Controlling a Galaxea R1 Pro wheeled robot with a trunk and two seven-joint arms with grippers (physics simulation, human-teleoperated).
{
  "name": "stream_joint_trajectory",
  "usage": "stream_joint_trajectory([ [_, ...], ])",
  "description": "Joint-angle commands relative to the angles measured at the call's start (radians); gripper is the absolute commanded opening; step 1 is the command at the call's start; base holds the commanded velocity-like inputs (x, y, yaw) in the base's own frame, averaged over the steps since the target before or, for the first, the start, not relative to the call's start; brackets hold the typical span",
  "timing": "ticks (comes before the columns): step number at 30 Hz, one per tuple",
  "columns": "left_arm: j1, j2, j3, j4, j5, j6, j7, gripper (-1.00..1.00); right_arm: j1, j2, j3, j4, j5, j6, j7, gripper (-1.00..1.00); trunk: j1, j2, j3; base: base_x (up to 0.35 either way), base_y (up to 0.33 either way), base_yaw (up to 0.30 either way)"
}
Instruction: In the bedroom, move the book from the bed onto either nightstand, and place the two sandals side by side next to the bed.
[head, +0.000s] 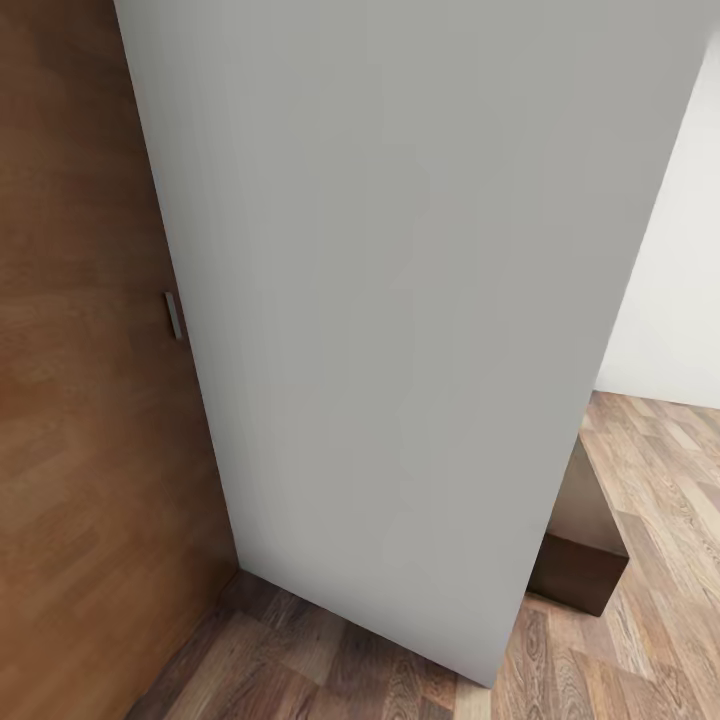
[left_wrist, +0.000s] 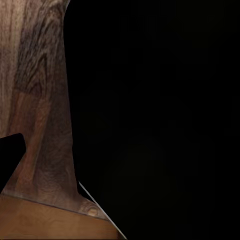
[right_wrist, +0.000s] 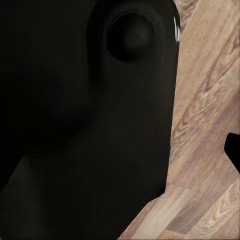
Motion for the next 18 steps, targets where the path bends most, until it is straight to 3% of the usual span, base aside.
stream_joint_trajectory([
  [1,0.0,0.0,0.0,0.0,0.0,0.0,0.0,1.0,0.0,0.0,0.0,0.0,0.0,0.0,0.0,1.0,0.0,0.0,0.0,0.0,0.0,0.0],
  [8,0.021,-0.005,-0.003,-0.01,-0.003,0.007,-0.021,1.0,-0.002,0.038,0.005,0.002,0.001,0.004,0.02,1.0,0.0,0.0,0.0,0.0,0.0,0.0],
  [18,0.028,-0.004,-0.004,-0.031,-0.006,0.049,-0.018,1.0,-0.002,0.045,-0.007,0.002,-0.005,-0.004,0.016,1.0,0.0,0.0,0.0,0.0,0.0,0.0],
])
